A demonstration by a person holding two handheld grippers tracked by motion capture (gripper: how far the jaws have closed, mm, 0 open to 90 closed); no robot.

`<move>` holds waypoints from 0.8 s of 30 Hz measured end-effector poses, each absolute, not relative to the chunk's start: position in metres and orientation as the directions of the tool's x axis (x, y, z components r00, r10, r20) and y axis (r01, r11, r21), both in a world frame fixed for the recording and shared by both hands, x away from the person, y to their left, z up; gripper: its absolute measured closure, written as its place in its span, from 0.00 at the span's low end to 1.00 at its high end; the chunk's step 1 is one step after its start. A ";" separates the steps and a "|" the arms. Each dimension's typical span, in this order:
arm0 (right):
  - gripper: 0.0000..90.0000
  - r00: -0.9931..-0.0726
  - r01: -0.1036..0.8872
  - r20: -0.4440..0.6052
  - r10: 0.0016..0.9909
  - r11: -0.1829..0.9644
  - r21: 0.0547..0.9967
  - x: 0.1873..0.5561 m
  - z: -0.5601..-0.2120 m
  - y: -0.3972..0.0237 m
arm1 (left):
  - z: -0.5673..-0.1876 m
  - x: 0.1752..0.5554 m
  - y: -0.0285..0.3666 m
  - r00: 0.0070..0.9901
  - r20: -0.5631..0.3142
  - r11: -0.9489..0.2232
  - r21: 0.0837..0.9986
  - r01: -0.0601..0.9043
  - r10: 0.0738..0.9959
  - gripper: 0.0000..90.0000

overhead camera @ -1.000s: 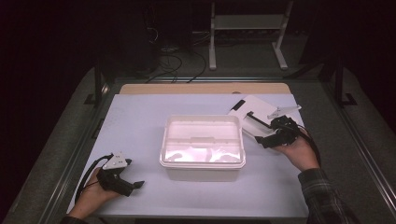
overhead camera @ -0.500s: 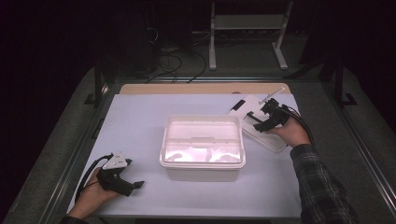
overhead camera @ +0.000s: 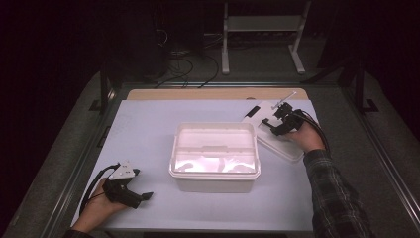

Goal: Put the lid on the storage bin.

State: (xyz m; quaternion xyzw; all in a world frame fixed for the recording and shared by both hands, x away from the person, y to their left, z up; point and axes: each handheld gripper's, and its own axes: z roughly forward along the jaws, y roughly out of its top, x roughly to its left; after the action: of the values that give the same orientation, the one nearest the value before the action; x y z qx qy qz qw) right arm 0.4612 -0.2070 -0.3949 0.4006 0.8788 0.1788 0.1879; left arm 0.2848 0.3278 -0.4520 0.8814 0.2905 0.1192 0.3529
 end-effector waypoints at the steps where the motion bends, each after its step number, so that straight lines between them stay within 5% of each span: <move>1: 0.49 -0.608 0.636 -0.173 0.775 0.605 0.478 0.462 -0.394 -0.209 | -0.452 0.285 0.328 0.803 0.005 -0.582 0.692 0.428 0.596 0.01; 13: 0.86 -0.577 0.631 -0.120 0.808 0.534 0.563 0.466 -0.393 -0.225 | -0.452 0.285 0.328 0.802 0.003 -0.581 0.692 0.429 0.597 0.01; 24: 0.93 -0.593 0.624 -0.092 0.800 0.528 0.576 0.467 -0.391 -0.228 | -0.452 0.285 0.328 0.802 0.003 -0.580 0.692 0.430 0.597 0.01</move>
State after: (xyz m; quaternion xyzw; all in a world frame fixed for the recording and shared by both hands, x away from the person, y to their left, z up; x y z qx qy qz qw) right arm 0.4675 -0.2282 -0.3912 0.4157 0.8564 0.2510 0.1754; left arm 0.2849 0.3278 -0.4522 0.8808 0.2915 0.1185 0.3538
